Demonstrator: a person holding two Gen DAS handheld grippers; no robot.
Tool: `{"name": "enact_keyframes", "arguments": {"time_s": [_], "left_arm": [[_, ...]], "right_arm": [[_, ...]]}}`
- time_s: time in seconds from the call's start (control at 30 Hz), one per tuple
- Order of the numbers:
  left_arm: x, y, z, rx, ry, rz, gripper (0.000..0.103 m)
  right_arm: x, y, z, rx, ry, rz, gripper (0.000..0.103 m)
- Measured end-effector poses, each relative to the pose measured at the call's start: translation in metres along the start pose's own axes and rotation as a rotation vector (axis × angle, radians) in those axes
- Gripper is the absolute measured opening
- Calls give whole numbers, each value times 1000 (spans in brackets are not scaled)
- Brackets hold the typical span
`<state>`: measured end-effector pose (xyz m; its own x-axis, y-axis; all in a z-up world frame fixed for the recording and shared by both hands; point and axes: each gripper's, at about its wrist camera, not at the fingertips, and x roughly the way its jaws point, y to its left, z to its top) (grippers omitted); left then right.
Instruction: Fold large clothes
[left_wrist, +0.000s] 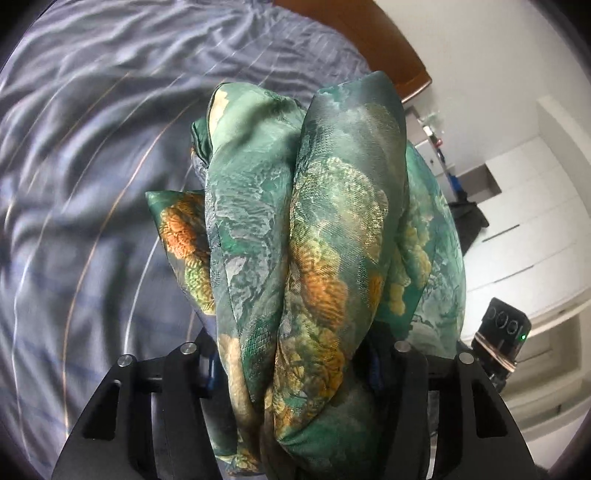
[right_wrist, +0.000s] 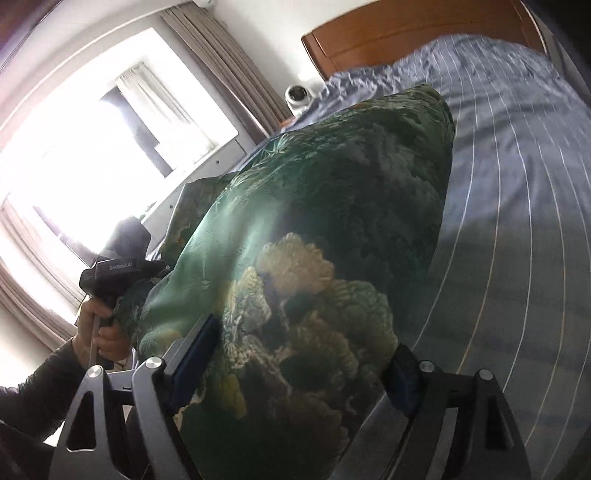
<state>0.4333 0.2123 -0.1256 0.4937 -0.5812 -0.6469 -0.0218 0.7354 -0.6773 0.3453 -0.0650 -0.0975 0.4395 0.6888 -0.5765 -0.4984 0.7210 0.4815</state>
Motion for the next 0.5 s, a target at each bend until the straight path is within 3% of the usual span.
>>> {"name": "enact_keyframes", "arguments": {"time_s": [0.23,0.33,0.4,0.5], "left_arm": [[32,-16,51,47,-22,17,59],[44,-11,57,50,-21,34,59],[64,-4,63,49,-9,55,63],[105,21,61,-30,30,98,83]], "right_arm": [[-1,-37,46,24,-52,-11,82],[12,-60,59,54,-48,7,82],[19,-80,65,82,-43,15,82],[39,-113,62,154,-8,3,82]]}}
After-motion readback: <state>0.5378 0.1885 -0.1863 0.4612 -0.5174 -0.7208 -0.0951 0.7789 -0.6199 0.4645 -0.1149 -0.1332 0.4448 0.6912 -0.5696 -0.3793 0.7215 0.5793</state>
